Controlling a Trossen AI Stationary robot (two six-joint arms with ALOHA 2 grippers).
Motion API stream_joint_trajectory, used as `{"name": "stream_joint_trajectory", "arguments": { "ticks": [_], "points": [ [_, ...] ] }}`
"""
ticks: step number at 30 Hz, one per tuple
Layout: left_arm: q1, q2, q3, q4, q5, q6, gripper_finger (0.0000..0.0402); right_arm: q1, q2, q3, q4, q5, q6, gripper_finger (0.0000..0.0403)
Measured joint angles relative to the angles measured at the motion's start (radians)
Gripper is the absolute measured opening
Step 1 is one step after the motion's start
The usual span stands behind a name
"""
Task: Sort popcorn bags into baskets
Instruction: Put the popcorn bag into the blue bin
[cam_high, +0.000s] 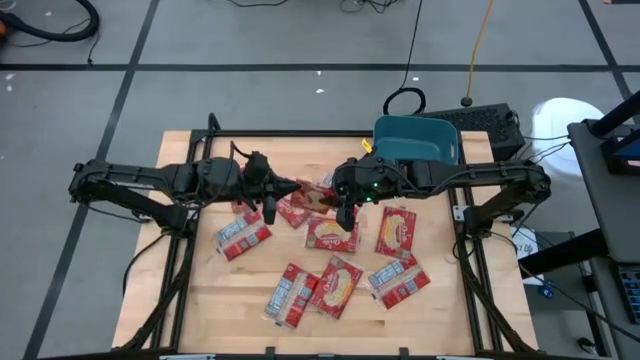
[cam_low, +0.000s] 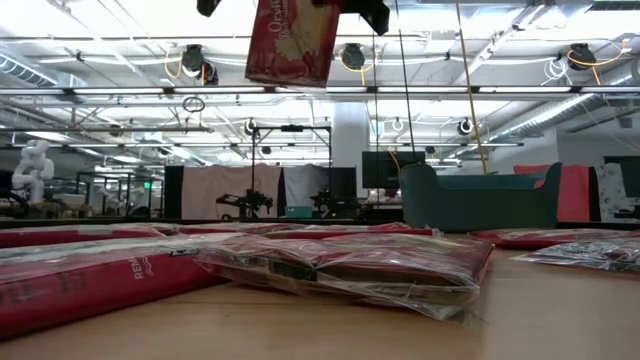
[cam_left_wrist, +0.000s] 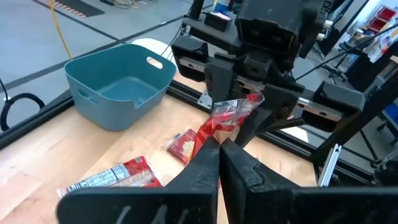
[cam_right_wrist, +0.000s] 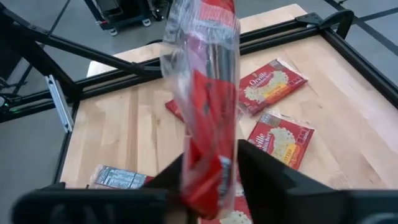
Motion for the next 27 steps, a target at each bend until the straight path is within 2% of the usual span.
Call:
{"name": "stream_joint_trajectory", "arguments": {
  "ticks": [6,11,21,27],
  "points": [
    [0.000,0.000,0.000,0.006,-0.001,-0.031,0.0024,-0.007,-0.004,0.000,0.001,-0.002,0.000,0.0011],
    [0.000,0.000,0.000,0.011,-0.003,-0.040,0.0052,-0.008,-0.012,-0.001,0.000,-0.002,0.019,0.0019],
    [-0.001,-0.010,0.000,0.037,-0.035,-0.114,0.0178,-0.009,-0.077,-0.002,-0.051,0.001,0.063,0.0012],
    [0.005,-0.020,0.000,0.080,-0.056,-0.113,0.0220,-0.022,-0.159,-0.002,-0.157,0.008,0.102,0.0011]
  ]
}}
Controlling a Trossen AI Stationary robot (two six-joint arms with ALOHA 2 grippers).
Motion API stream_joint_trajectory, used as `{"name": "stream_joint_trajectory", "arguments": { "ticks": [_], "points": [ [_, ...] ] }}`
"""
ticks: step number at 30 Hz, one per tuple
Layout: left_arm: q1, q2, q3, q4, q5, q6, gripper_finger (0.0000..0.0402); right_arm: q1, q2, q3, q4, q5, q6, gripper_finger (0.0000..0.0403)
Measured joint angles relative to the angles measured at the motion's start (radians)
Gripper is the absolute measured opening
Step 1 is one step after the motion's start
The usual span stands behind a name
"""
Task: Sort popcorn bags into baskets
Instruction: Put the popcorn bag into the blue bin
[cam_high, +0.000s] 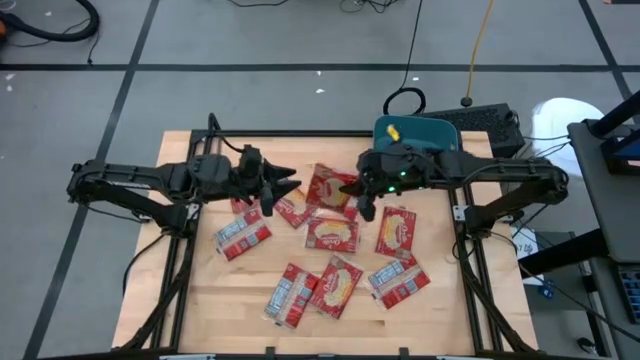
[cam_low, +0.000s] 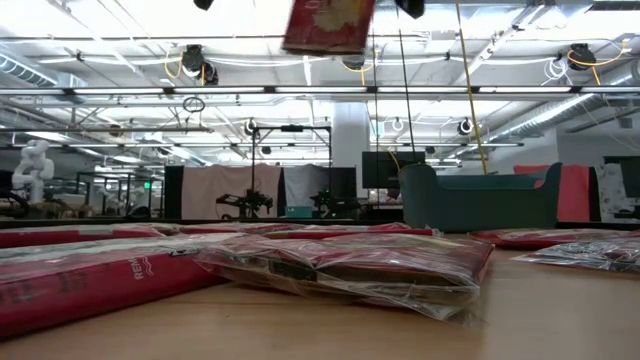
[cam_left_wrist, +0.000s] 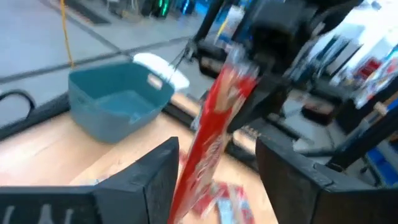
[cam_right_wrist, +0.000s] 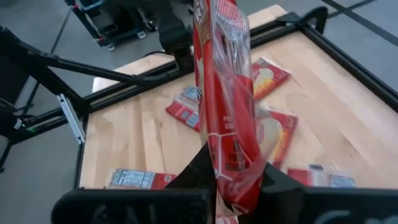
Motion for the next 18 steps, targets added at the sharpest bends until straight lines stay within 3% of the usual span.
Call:
{"name": "stream_joint_trajectory", "arguments": {
  "ticks": [5,18],
  "points": [
    [0.027,0.004,0.000,-0.003,-0.006,0.000,0.0222,-0.022,-0.071,0.000,-0.088,0.026,0.038,0.0014],
    [0.112,0.002,0.000,0.001,-0.006,0.070,0.0188,-0.158,-0.243,0.001,-0.091,0.094,0.043,0.0017]
  ]
}}
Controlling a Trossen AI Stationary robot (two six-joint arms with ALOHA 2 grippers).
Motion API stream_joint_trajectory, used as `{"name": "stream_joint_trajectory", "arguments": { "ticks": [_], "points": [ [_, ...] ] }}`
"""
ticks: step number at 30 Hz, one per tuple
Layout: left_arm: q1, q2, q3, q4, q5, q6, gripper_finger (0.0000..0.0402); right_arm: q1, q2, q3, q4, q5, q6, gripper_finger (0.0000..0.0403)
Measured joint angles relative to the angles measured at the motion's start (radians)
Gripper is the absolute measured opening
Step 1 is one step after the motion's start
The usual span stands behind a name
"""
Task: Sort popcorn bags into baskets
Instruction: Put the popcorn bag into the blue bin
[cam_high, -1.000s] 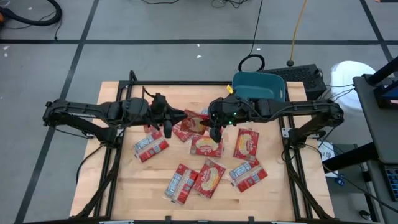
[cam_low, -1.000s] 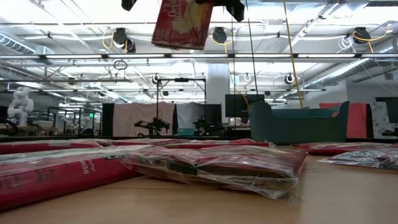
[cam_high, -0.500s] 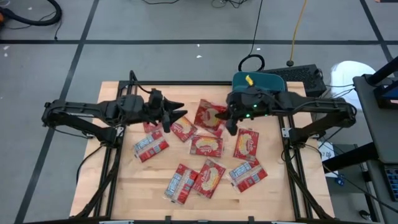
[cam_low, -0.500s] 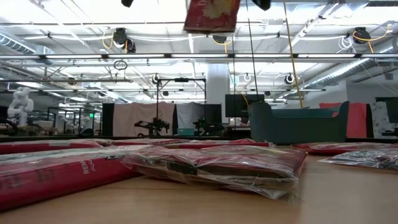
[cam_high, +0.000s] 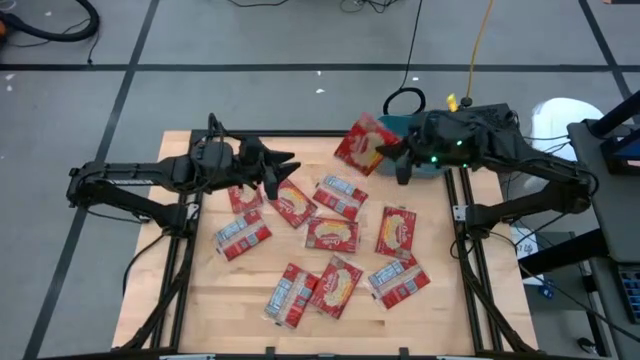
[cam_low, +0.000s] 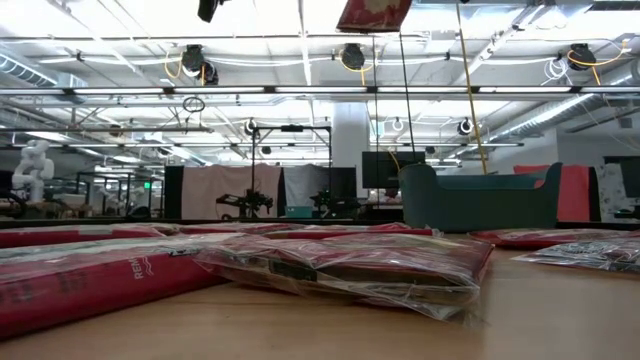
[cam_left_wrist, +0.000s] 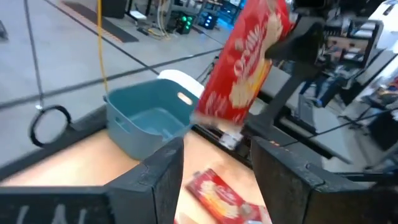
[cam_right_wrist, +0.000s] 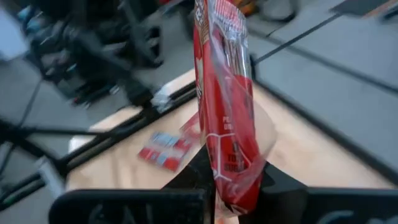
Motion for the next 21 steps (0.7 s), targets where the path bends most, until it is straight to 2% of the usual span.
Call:
{"name": "stream_joint_trajectory", "arguments": {
  "ticks": [2,7,11,17,21],
  "points": [
    [0.019,0.000,0.000,-0.005,-0.019,0.036,0.0184,-0.018,-0.015,0.000,0.000,0.040,-0.001,0.0017],
    [0.063,0.000,0.000,-0.060,-0.172,0.074,0.0172,-0.070,-0.037,0.000,-0.036,0.160,-0.026,0.0017],
    [0.119,0.010,0.000,-0.109,-0.254,0.081,0.0163,-0.132,-0.037,0.000,-0.098,0.192,-0.048,0.0017],
    [0.225,0.062,-0.001,-0.117,-0.247,0.043,0.0156,-0.248,-0.037,0.000,-0.168,0.190,-0.107,0.0017],
    [0.288,0.105,-0.001,-0.114,-0.180,-0.042,0.0156,-0.334,-0.037,-0.004,-0.135,0.187,-0.162,0.0018]
  ]
}}
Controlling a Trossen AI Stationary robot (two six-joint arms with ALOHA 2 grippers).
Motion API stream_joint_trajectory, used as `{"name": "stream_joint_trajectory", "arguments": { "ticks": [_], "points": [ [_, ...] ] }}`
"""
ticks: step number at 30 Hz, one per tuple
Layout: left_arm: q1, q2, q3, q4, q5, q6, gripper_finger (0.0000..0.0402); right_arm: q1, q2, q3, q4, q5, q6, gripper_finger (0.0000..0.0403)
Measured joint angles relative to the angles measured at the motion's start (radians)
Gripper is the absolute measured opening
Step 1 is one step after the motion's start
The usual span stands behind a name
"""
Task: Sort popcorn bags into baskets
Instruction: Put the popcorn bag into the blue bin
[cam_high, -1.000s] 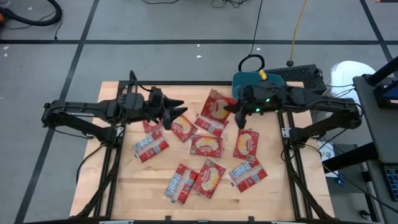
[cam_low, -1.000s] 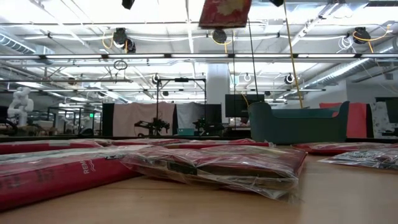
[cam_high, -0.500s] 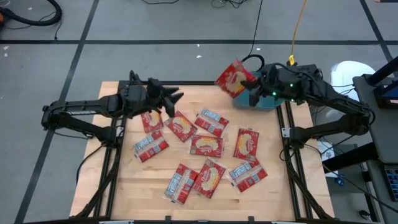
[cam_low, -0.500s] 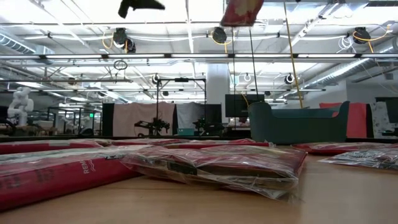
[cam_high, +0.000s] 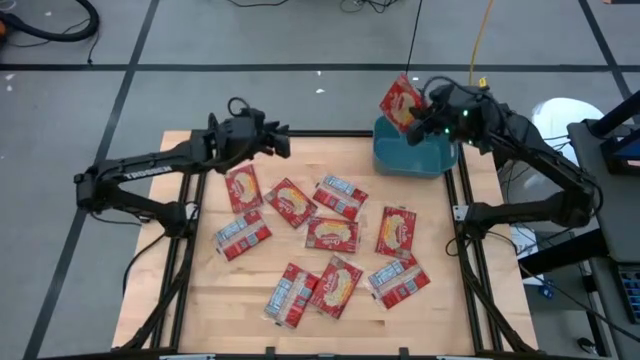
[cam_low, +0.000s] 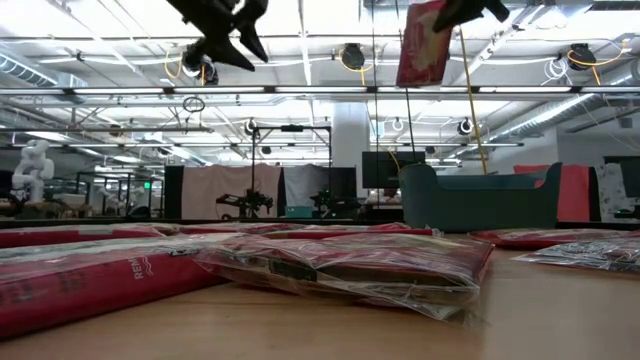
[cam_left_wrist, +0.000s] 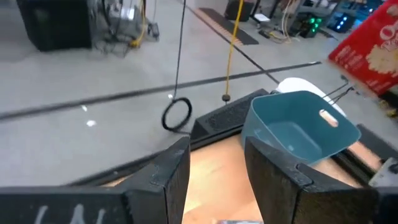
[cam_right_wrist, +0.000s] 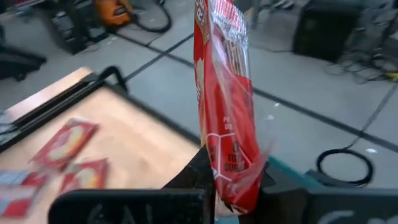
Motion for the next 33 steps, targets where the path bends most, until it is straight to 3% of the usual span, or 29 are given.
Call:
{"name": "stream_joint_trajectory", "arguments": {
  "ticks": [4,10,14,20,26,29,33],
  "points": [
    [0.044,0.025,0.000,0.017,0.082,-0.063,0.0156,-0.079,-0.001,-0.045,0.091,-0.081,-0.069,0.0018],
    [0.054,0.035,0.000,0.034,0.136,-0.106,0.0156,-0.143,0.001,-0.129,0.179,-0.106,0.005,0.0018],
    [0.056,0.044,0.000,0.028,0.137,-0.047,0.0156,-0.139,-0.001,-0.129,0.193,-0.110,0.029,0.0018],
    [0.082,0.043,0.000,0.032,0.235,0.091,0.0156,-0.108,-0.003,-0.086,0.190,-0.099,0.210,0.0011],
    [0.089,0.043,0.000,0.033,0.331,0.113,0.0156,-0.037,-0.001,-0.023,0.121,0.106,0.222,0.0010],
    [0.079,0.043,0.000,0.033,0.376,0.078,0.0156,-0.026,-0.005,0.005,-0.003,0.247,0.239,0.0009],
    [0.051,0.043,0.000,0.032,0.402,0.072,0.0156,-0.041,-0.006,0.004,-0.165,0.336,0.315,0.0012]
  ]
}}
